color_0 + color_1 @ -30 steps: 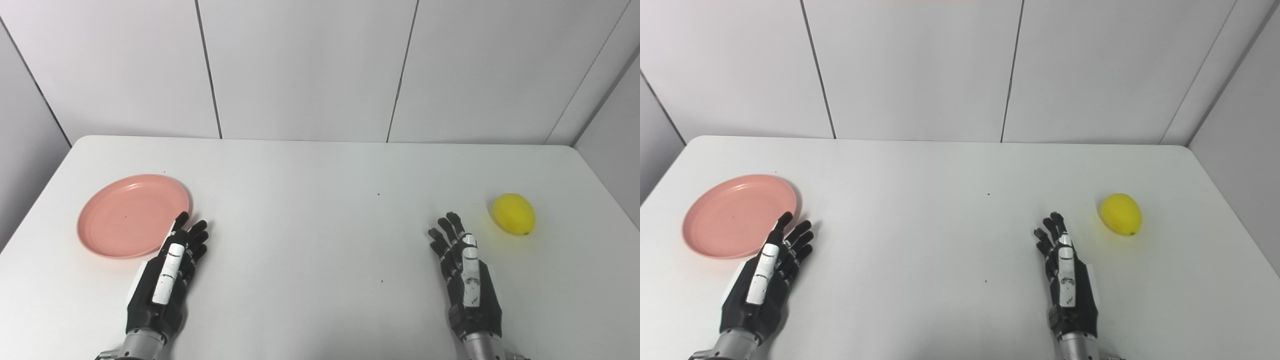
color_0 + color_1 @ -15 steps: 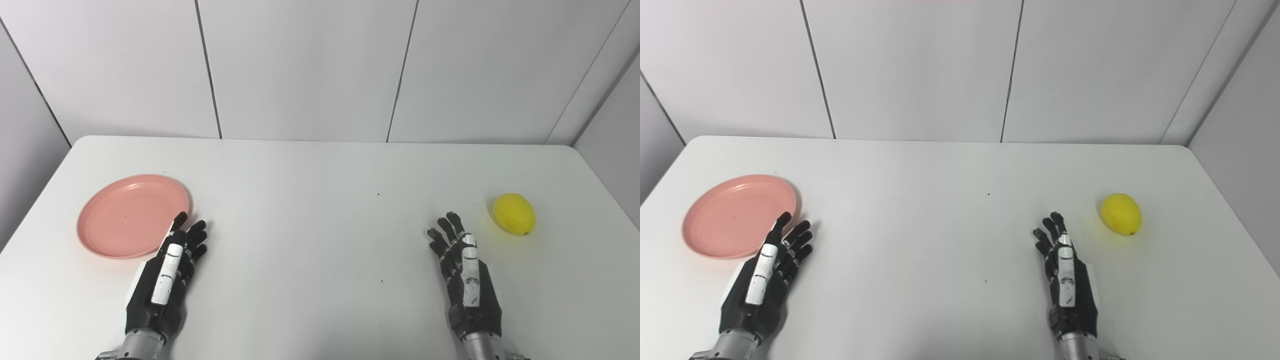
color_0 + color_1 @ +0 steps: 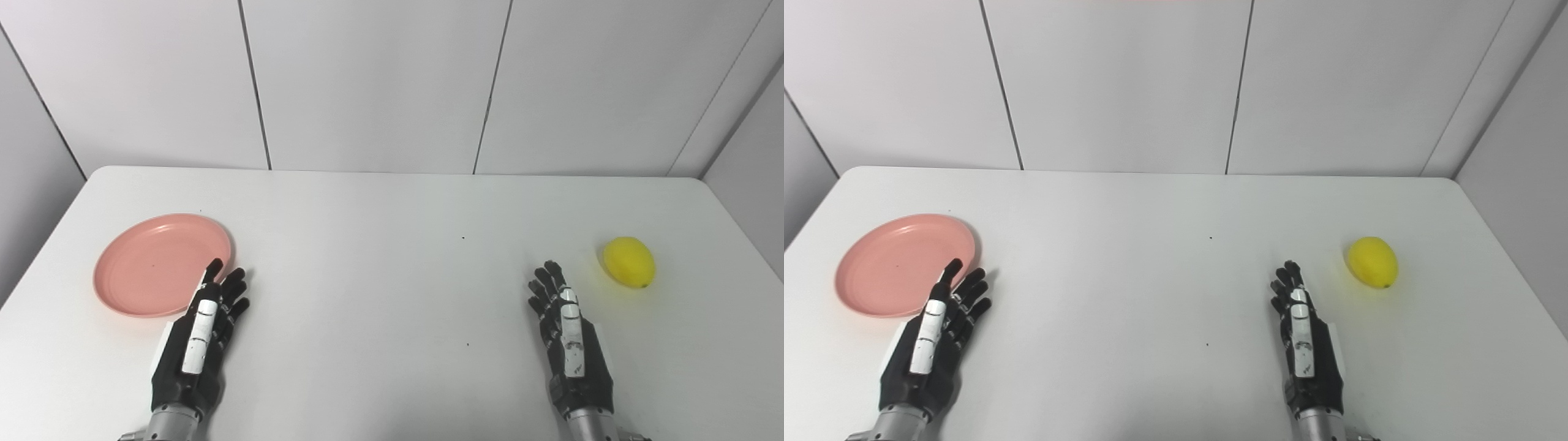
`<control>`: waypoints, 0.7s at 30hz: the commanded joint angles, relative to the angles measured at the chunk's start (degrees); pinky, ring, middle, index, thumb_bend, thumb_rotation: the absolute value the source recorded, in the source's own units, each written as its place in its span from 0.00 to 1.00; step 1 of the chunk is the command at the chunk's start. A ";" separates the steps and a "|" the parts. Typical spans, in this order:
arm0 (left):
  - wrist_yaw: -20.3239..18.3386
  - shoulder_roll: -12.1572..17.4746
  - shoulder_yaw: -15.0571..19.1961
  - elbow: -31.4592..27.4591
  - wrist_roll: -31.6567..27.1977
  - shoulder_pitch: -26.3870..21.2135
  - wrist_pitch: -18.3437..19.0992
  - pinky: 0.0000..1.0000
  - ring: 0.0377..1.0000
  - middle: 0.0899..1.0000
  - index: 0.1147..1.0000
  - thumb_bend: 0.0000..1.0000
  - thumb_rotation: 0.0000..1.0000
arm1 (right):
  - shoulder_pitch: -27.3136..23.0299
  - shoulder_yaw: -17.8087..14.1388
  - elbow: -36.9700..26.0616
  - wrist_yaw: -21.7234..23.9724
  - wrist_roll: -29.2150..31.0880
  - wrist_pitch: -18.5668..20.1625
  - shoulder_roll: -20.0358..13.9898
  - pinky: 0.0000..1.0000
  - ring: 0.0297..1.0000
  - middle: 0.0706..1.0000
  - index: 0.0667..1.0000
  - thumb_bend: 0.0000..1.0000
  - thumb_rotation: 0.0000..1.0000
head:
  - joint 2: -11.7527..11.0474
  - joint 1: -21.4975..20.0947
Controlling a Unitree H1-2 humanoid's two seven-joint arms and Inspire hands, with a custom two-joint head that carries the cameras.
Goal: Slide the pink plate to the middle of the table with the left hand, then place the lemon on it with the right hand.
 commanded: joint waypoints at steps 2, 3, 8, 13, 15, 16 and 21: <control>0.09 -0.48 -0.57 0.09 -0.05 1.27 -1.48 1.00 0.94 0.90 0.95 0.77 0.77 | 0.96 -0.13 1.26 0.87 0.15 0.77 -0.68 0.96 0.94 0.94 0.94 0.70 1.00 | -0.91 1.27; 0.20 -0.60 -0.80 0.29 0.25 1.26 -1.60 1.00 0.94 0.90 0.95 0.77 0.77 | 0.90 -0.24 1.52 0.98 0.30 0.61 -0.82 0.96 0.94 0.94 0.94 0.70 1.00 | -1.27 1.83; 0.49 -1.12 -2.10 1.46 1.05 1.40 -2.88 1.00 0.93 0.89 0.93 0.77 0.74 | 0.82 -1.27 3.34 2.12 2.12 -0.96 -1.54 0.96 0.93 0.93 0.94 0.72 1.00 | -3.40 5.71; 1.49 -1.84 -3.75 2.41 2.58 1.73 -3.85 0.99 0.91 0.87 0.91 0.79 0.73 | 0.84 -2.15 5.12 3.73 3.40 -2.61 -2.79 0.98 0.94 0.94 0.95 0.70 1.00 | -5.31 9.41; 1.87 -2.35 -4.35 2.92 2.92 1.84 -4.24 1.00 0.91 0.87 0.91 0.78 0.72 | 0.78 -2.57 6.01 4.39 4.15 -3.31 -3.37 0.99 0.95 0.94 0.95 0.71 1.00 | -6.10 11.07; 2.09 -2.64 -4.74 3.31 3.25 1.90 -4.59 0.99 0.91 0.86 0.91 0.78 0.72 | 0.74 -2.72 6.40 4.86 4.40 -3.45 -3.84 0.99 0.95 0.95 0.96 0.70 1.00 | -6.75 12.32; 3.36 -3.43 -6.37 4.54 4.60 1.94 -5.78 0.96 0.90 0.86 0.90 0.75 0.73 | 0.38 -3.49 8.03 6.82 6.18 -4.04 -5.20 1.00 0.97 0.97 0.98 0.68 1.00 | -8.19 14.28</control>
